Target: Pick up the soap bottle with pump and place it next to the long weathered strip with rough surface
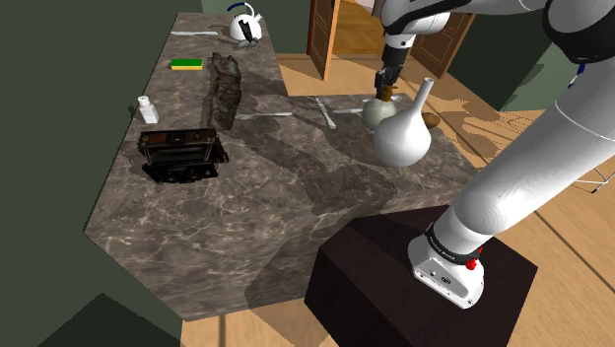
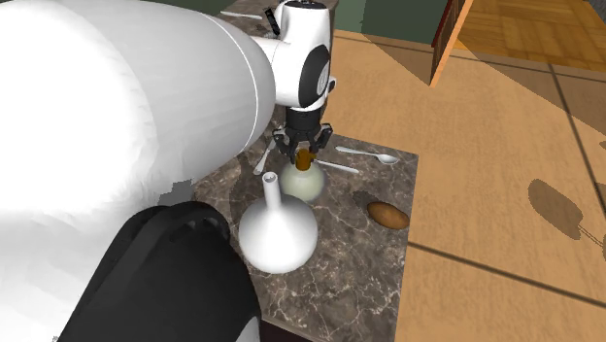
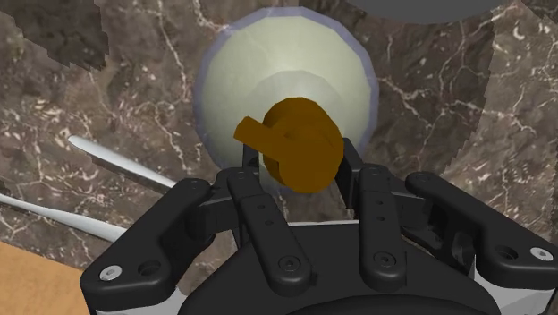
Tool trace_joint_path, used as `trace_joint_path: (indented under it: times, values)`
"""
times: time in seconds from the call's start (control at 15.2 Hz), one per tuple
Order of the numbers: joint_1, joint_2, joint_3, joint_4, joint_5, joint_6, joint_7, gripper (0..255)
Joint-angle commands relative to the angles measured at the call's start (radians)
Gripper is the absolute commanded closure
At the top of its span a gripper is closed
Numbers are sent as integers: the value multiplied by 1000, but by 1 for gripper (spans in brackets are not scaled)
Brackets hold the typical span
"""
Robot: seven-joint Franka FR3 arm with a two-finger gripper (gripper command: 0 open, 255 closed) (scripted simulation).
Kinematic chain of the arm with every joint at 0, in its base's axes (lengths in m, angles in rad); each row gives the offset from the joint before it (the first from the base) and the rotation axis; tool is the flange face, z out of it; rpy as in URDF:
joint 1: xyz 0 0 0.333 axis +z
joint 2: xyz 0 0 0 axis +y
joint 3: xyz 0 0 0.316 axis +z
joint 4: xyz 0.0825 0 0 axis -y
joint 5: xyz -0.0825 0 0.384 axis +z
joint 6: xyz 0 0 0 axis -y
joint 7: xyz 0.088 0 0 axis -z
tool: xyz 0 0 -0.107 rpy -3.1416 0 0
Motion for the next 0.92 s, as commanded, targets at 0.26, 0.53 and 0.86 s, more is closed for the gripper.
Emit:
trace_joint_path:
  times: [0.26,0.53,0.86]
  values:
    - [1,-24,3,58,-7,-81,7,255]
    - [2,-35,5,100,-11,-134,10,255]
    - [3,-44,8,159,-13,-200,12,255]
